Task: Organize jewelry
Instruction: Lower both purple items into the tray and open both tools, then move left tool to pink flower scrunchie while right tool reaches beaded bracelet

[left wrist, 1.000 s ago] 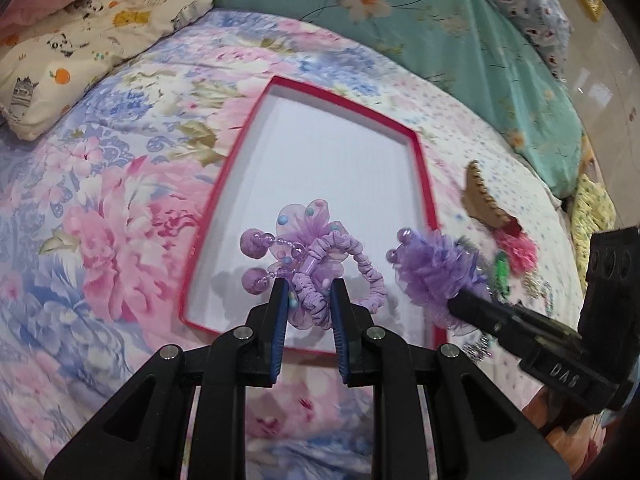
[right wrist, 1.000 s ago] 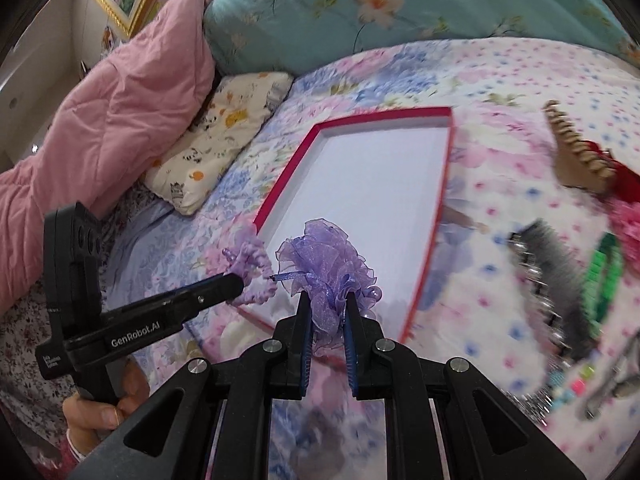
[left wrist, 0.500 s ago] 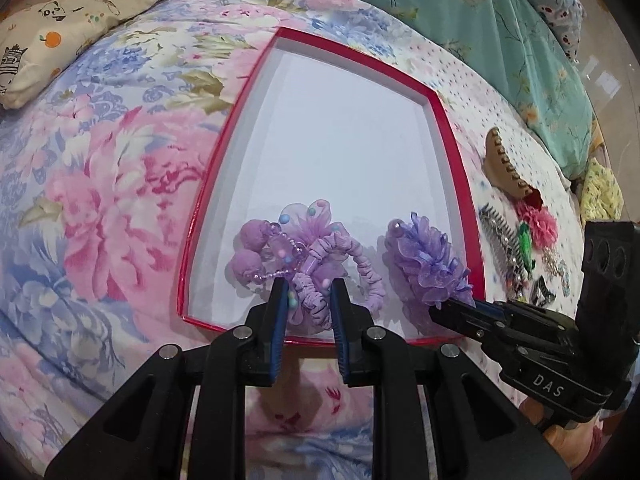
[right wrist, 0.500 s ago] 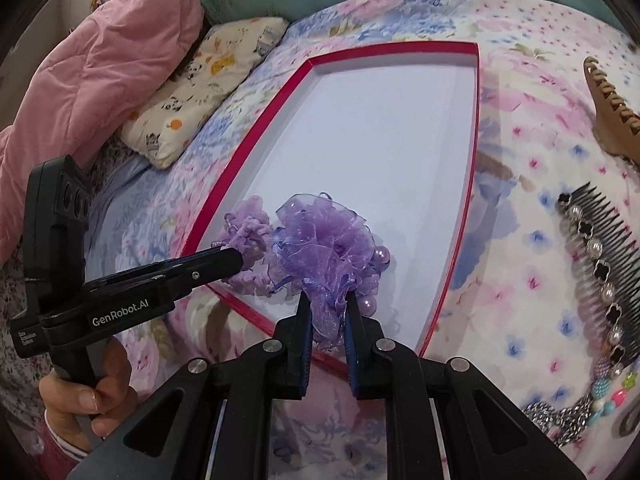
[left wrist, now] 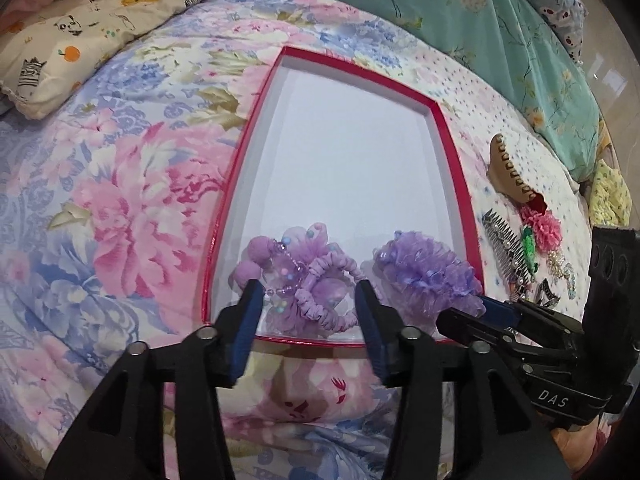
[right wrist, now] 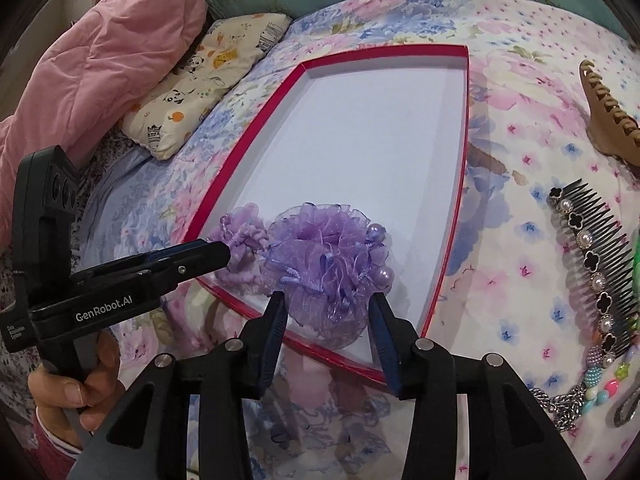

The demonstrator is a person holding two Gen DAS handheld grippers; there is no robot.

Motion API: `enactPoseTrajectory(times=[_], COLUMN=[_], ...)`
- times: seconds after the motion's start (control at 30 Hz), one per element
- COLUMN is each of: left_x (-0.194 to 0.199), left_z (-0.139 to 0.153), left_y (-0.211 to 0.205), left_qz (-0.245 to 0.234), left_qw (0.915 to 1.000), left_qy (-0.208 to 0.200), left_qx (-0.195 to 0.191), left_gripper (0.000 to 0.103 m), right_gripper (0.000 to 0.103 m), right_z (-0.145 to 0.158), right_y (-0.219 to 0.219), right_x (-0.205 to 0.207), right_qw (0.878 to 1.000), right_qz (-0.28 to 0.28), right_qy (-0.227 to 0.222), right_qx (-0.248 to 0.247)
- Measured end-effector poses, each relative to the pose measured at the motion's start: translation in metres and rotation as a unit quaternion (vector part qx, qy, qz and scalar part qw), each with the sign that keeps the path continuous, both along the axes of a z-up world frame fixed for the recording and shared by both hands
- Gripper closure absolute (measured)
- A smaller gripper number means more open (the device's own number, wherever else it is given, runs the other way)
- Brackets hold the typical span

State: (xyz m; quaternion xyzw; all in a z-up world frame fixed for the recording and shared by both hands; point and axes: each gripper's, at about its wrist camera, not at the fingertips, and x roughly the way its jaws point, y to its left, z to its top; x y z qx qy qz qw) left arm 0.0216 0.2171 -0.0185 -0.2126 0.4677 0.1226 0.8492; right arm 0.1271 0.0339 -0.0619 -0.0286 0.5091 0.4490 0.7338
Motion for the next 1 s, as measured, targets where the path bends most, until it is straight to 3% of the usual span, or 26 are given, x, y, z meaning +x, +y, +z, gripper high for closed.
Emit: enactPoseTrajectory(times=[0.17,0.57,0.83,1.0], left_x=[-0.003,-0.003,0.017,0.030], left_z=[0.008,0.021,0.024,0.029], left_y=[0.001,-0.016,-0.051,-0.075], left_qz=[0.011,0.013,-0.018,-0.041], left_qw=[0.9999,0.9998,0.9996,0.9989], left_qy=[-0.007,-0.009,-0.006,-0.009], left_qx=[-0.002,-0.012,-0.022,-0.019], left_gripper=[0.051,0.051,0.051,0.044], right_gripper=[0.046,0.046,0.046,0.046], right_z=[0.007,0.034,0.040,0.038], right_y=[-0.006,-0.054,-0.105,-0.143], right_x=[-0.004,-0.003,0.014,0.024], right_qw=[1.000,0.998,0.995,0.991], right_qz=[0.000,-0.039,-0.091,-0.125], right_qy=[0.000,-0.004,-0.003,-0.003], right_qx=[0.009,0.044,0.050,0.047])
